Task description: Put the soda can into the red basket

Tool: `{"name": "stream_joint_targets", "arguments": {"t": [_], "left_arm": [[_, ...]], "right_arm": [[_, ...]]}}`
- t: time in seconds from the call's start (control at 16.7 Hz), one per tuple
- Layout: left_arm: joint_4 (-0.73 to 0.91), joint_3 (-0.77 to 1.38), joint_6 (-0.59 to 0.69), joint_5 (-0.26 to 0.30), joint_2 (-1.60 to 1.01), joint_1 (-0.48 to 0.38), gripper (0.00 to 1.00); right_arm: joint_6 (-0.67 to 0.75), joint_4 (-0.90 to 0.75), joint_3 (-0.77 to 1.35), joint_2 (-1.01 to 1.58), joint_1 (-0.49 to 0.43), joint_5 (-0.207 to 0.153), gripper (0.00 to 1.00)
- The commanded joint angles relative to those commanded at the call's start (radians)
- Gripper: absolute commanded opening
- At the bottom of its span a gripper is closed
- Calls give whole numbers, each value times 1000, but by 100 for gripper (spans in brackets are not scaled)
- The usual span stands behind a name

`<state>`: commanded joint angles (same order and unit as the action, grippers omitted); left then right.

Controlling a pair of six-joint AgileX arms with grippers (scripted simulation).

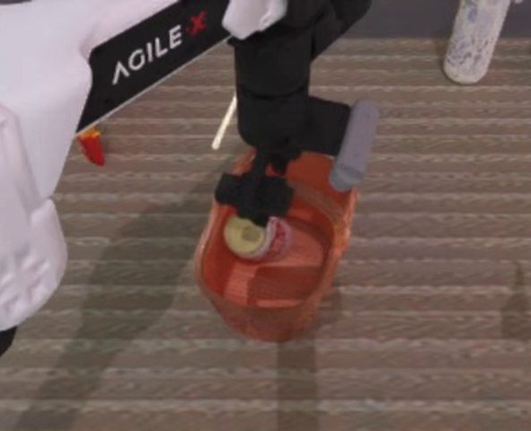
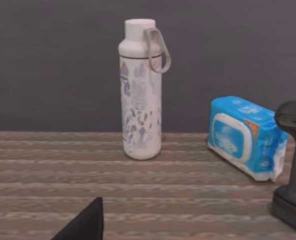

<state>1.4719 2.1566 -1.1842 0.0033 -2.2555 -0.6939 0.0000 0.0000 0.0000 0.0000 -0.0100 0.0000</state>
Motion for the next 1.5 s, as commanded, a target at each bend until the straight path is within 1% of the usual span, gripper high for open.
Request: {"name": "stream_joint_targets", "arguments": {"t": [0.42,0.48,1.5], "left_arm": [[0,0,0,0,0,0,2],[0,0,0,0,0,0,0],[0,0,0,0,0,0,0]], "right_arm": [[0,0,0,0,0,0,100],[0,0,0,0,0,0,100],[0,0,0,0,0,0,100]]}}
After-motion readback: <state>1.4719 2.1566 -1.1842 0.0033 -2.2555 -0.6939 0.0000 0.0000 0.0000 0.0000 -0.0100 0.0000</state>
